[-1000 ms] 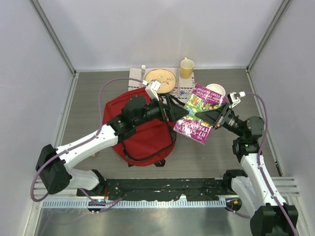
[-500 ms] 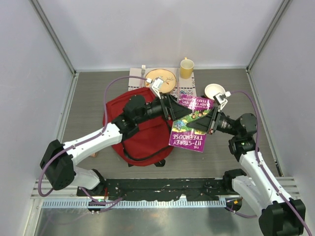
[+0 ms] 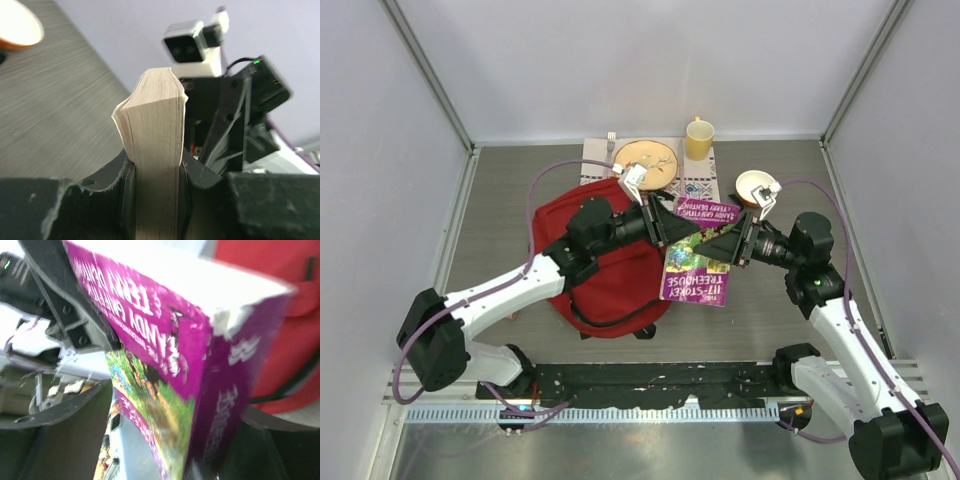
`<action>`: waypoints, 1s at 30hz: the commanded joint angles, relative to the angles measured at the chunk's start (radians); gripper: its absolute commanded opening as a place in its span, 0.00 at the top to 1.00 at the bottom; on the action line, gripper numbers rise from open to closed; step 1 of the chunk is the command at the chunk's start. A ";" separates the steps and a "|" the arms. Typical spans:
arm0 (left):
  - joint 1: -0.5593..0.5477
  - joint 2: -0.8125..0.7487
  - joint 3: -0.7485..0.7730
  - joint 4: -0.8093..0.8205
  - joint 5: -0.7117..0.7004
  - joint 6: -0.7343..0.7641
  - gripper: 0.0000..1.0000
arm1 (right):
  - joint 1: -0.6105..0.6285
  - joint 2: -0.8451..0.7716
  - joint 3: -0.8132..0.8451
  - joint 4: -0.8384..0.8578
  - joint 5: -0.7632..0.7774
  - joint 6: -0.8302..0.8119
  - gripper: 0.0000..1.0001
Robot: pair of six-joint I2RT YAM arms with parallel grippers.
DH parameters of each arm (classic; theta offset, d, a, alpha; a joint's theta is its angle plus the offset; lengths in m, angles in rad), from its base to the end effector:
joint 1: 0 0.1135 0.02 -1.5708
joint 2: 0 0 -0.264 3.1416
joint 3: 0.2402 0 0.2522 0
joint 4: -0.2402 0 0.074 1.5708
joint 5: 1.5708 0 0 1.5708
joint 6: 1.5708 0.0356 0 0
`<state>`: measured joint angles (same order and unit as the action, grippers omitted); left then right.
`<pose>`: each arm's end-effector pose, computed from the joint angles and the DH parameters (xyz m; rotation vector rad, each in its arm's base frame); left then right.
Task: Pack the student bag
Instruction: Pick up the book from the center of the board.
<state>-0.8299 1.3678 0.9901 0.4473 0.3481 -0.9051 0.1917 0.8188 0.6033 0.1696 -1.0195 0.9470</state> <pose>0.2096 -0.2471 0.3450 0.2592 1.7298 -1.6011 0.1752 0.0649 0.3083 -0.2119 1.8710 1.6373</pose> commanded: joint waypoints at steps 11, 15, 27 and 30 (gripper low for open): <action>0.002 -0.575 -0.238 -0.323 -0.843 0.006 1.00 | 0.034 -0.184 -0.077 -0.292 0.443 -0.013 0.14; 0.002 -0.622 -0.332 -0.234 -0.902 -0.075 1.00 | 0.112 -0.202 -0.123 -0.185 0.467 0.108 0.14; 0.000 -0.556 -0.384 -0.045 -0.890 -0.160 1.00 | 0.604 -0.044 -0.252 0.204 0.930 0.317 0.13; -0.002 -0.569 -0.387 -0.038 -0.887 -0.164 1.00 | 0.660 0.023 -0.278 0.327 0.978 0.346 0.13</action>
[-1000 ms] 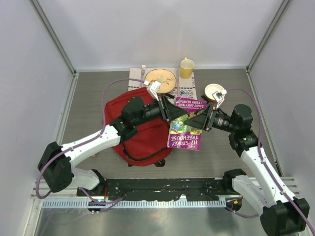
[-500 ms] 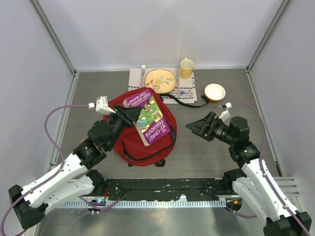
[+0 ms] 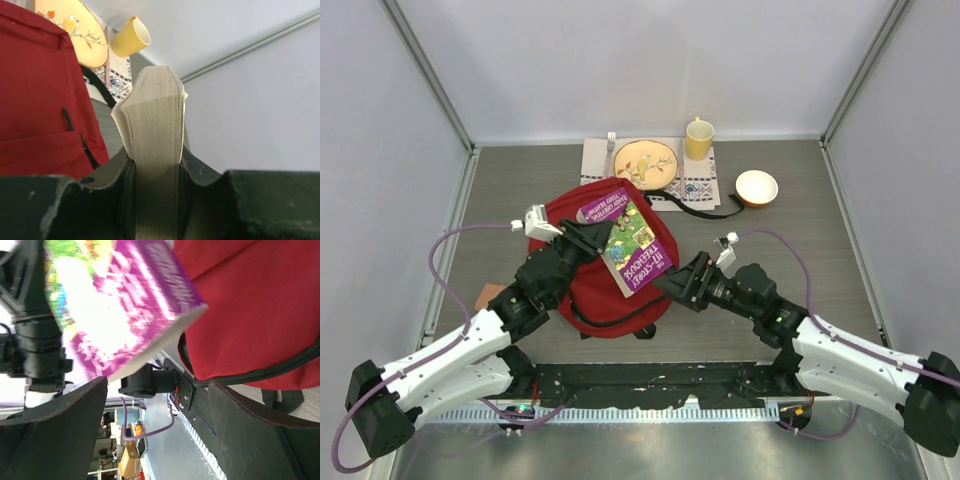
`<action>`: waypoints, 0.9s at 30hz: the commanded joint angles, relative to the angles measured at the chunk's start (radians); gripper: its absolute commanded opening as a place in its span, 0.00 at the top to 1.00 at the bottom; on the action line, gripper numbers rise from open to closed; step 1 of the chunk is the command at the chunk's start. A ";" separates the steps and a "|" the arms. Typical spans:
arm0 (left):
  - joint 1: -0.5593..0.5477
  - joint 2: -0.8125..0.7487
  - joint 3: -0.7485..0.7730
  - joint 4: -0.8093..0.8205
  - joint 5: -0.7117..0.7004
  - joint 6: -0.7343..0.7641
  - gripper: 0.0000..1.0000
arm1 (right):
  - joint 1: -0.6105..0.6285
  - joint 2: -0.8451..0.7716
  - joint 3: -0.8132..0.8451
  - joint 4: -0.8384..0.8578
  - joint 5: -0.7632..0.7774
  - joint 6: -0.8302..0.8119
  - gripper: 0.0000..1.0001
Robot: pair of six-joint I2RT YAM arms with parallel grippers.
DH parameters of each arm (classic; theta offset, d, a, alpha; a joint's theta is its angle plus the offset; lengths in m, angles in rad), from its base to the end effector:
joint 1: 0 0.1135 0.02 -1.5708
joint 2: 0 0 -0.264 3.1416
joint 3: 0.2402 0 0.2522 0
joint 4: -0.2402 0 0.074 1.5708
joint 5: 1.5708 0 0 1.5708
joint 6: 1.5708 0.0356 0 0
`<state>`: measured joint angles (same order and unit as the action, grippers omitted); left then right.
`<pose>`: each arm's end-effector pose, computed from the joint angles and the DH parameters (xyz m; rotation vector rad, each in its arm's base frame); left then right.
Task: Pack the student bag
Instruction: Pick up the book from the center of the board.
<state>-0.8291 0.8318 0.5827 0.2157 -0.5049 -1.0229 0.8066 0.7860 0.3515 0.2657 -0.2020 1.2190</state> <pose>0.1474 -0.1354 0.3029 -0.5689 1.6013 -1.0189 0.1251 0.1408 0.2333 0.2474 2.0368 1.5734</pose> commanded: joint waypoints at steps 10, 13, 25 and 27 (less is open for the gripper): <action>-0.001 -0.080 -0.003 0.156 -0.037 -0.068 1.00 | 0.051 0.291 0.106 0.407 0.079 0.050 0.13; -0.002 -0.098 -0.015 0.146 -0.055 -0.066 1.00 | 0.054 0.321 0.099 0.492 0.062 0.079 0.13; -0.001 -0.135 0.039 -0.016 -0.126 -0.005 1.00 | 0.072 0.171 -0.035 0.419 0.102 0.103 0.13; -0.002 -0.140 0.023 0.007 -0.126 -0.006 1.00 | 0.072 0.141 -0.051 0.415 0.115 0.108 0.13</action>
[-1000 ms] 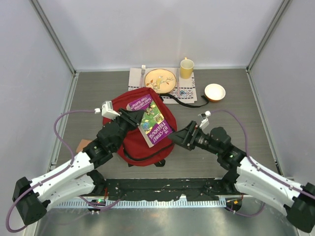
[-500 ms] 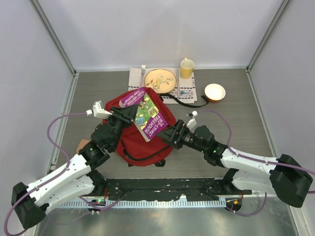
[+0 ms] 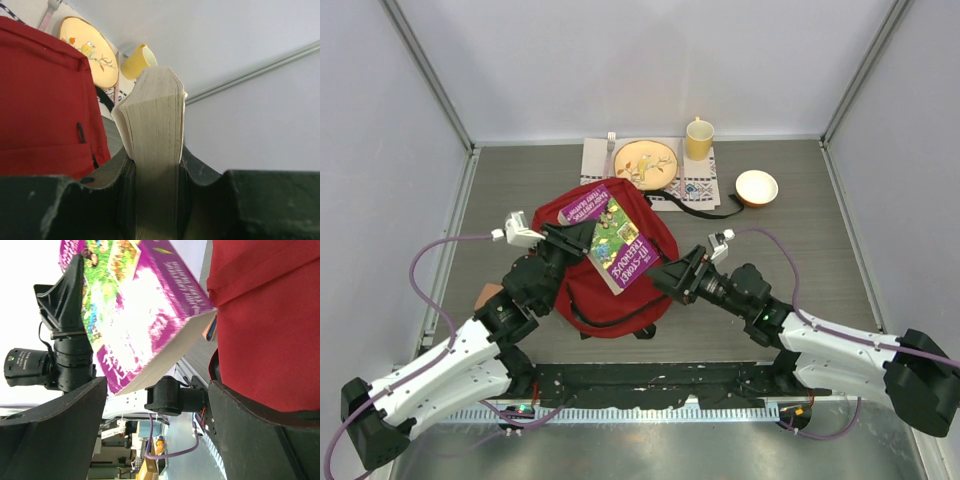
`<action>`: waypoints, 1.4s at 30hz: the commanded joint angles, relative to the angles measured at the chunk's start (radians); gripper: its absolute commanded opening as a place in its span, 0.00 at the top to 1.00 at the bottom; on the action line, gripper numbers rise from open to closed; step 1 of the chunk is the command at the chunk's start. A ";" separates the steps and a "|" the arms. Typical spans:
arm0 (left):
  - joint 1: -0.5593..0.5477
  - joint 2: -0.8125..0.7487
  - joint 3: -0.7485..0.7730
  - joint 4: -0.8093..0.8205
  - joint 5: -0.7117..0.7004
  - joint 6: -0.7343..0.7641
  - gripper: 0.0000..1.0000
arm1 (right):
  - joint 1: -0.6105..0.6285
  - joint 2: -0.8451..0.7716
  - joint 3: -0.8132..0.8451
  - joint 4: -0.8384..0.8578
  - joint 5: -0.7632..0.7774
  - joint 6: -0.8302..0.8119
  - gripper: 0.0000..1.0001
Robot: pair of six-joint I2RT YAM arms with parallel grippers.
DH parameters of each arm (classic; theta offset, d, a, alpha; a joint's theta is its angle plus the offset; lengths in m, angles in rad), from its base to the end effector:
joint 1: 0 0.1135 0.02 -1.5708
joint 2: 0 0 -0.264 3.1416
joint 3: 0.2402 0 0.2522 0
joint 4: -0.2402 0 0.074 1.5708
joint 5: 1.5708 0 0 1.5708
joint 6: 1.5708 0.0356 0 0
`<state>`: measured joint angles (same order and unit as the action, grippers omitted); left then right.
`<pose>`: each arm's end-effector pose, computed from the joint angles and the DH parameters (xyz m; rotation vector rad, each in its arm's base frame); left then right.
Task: Pack the student bag
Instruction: Pick up the book from the center of the board.
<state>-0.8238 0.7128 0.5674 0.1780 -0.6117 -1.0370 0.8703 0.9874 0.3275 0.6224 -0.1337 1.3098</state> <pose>0.1335 -0.1141 0.3134 -0.6685 1.4893 -0.9929 0.1344 0.1667 0.2270 0.2992 1.9101 1.7074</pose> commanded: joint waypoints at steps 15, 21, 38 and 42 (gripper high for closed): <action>-0.006 0.031 0.016 0.156 0.049 -0.080 1.00 | 0.021 0.149 0.064 0.232 0.013 0.019 0.13; -0.008 0.042 -0.003 0.195 0.072 -0.112 1.00 | 0.021 0.250 0.114 0.373 -0.007 0.034 0.13; -0.006 0.062 0.115 -0.214 0.082 0.066 0.20 | 0.026 -0.055 0.064 0.096 0.207 -0.122 0.99; -0.006 0.128 0.242 -0.399 0.154 0.256 0.07 | 0.026 -0.298 0.093 -0.336 0.460 -0.190 0.99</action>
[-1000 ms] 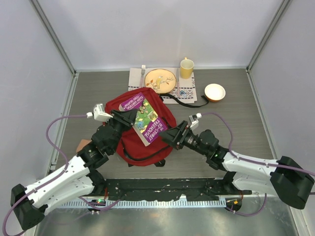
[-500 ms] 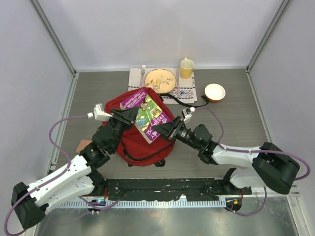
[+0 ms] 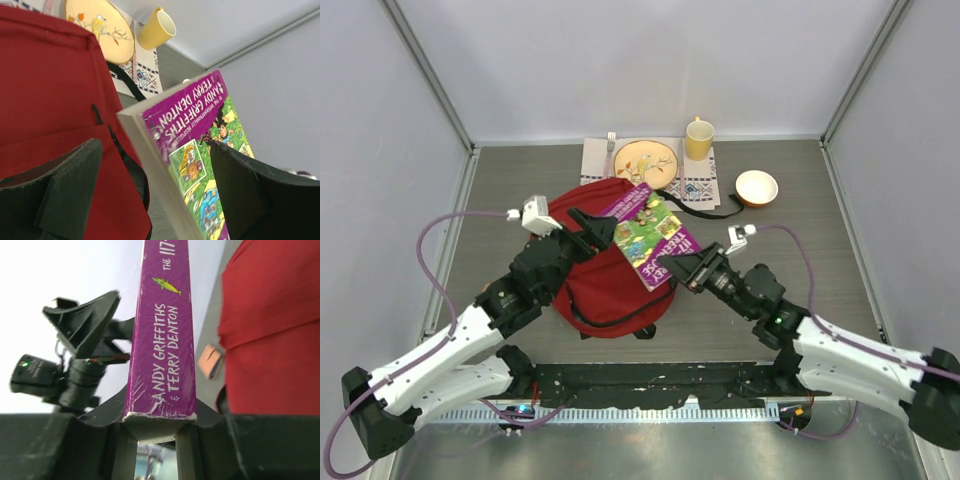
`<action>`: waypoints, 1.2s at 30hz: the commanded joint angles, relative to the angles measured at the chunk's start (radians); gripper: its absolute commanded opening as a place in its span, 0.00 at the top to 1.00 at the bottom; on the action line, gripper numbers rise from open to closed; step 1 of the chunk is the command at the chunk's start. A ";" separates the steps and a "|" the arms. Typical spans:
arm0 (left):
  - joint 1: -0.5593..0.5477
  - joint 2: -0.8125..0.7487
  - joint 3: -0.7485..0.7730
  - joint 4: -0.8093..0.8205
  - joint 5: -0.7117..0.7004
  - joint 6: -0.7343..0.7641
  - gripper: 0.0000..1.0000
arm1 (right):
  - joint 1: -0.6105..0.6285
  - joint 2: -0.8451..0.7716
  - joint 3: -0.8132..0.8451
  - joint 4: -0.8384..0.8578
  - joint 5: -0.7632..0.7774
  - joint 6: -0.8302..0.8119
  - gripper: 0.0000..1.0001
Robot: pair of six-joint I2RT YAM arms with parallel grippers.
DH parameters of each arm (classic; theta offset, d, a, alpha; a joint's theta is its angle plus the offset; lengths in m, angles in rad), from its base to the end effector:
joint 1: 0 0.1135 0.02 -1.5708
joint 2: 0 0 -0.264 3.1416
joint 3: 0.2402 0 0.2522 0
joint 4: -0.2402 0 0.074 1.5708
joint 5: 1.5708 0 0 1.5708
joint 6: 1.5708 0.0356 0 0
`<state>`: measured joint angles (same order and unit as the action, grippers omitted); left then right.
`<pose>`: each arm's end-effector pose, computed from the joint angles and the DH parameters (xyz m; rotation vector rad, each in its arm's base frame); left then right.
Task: Pack the student bag
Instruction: Pick up the book from the center of the board, then place the book in the student bag.
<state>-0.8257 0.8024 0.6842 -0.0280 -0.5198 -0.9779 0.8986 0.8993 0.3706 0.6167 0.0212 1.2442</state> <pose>0.1423 -0.1281 0.3187 -0.5293 1.7002 -0.8894 0.1293 0.1613 0.2581 0.3193 1.7119 1.6606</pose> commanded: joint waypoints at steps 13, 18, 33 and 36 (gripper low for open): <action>-0.177 0.218 0.140 -0.297 0.461 0.510 0.03 | -0.003 -0.614 0.267 -1.215 0.775 -0.143 0.99; -0.279 0.299 0.155 -0.345 0.432 0.525 0.05 | -0.003 -0.649 0.277 -1.285 0.767 -0.126 0.99; -0.314 0.436 0.218 -0.414 0.247 0.513 0.43 | -0.003 -0.634 0.220 -1.287 0.620 -0.075 0.99; -0.316 0.435 0.216 -0.417 0.230 0.516 0.48 | -0.003 -0.635 0.214 -1.287 0.606 -0.072 0.99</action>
<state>-1.1351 1.2427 0.8639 -0.4393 -0.2283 -0.4637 0.8948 0.2638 0.5808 -0.7650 0.6228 1.1419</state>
